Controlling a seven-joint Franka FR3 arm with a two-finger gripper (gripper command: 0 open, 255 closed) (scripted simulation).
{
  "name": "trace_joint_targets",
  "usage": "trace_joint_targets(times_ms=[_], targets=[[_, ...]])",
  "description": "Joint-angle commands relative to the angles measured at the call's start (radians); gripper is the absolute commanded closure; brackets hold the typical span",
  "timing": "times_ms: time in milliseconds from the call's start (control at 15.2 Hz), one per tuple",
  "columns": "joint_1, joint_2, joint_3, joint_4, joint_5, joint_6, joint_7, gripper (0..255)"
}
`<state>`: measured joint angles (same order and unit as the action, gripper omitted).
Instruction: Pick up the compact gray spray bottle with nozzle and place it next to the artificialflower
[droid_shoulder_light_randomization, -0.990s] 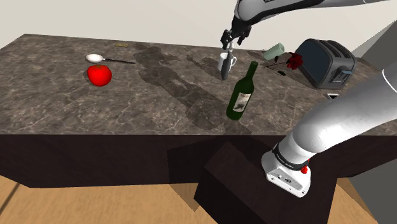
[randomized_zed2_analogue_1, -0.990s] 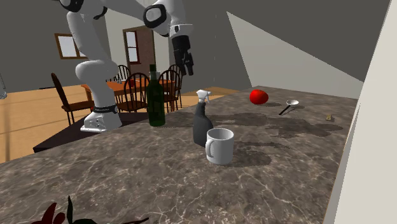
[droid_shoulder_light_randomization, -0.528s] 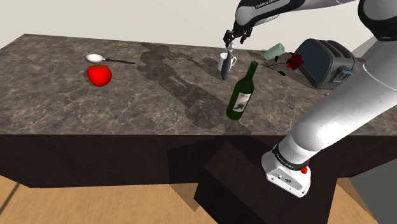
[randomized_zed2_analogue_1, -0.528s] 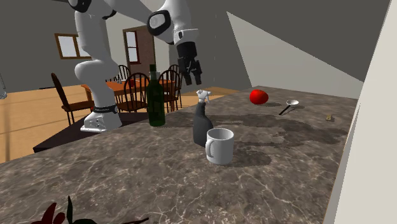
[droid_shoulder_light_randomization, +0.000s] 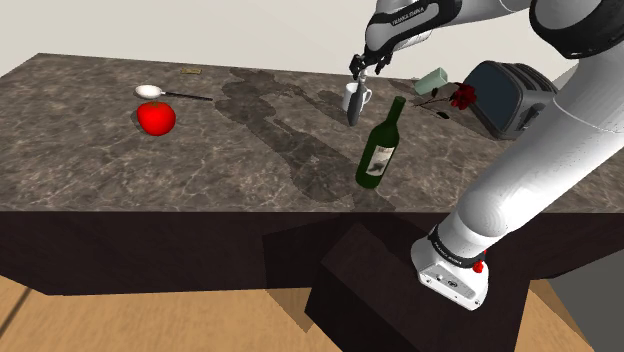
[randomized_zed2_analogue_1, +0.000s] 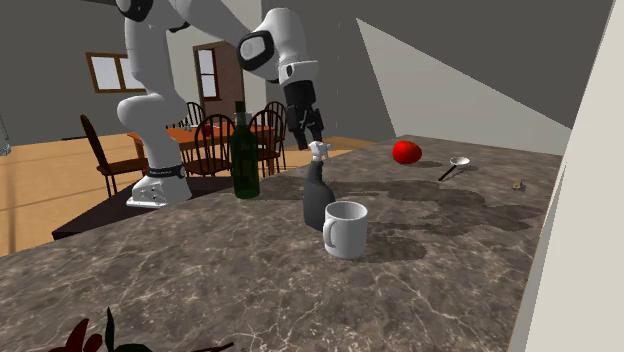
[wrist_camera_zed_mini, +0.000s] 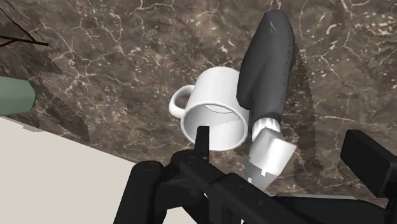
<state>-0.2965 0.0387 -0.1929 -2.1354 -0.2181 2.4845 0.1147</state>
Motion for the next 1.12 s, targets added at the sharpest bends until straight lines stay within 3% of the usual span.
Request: trace_joint_targets(times_ms=[0,462,528,1056], targets=[[-0.002,0.016,-0.001,-0.005,0.000,0.022,0.001,0],[-0.002,0.016,-0.001,-0.005,0.000,0.022,0.001,0],[-0.002,0.016,-0.001,-0.005,0.000,0.022,0.001,255],[-0.002,0.016,-0.001,-0.005,0.000,0.022,0.001,255]])
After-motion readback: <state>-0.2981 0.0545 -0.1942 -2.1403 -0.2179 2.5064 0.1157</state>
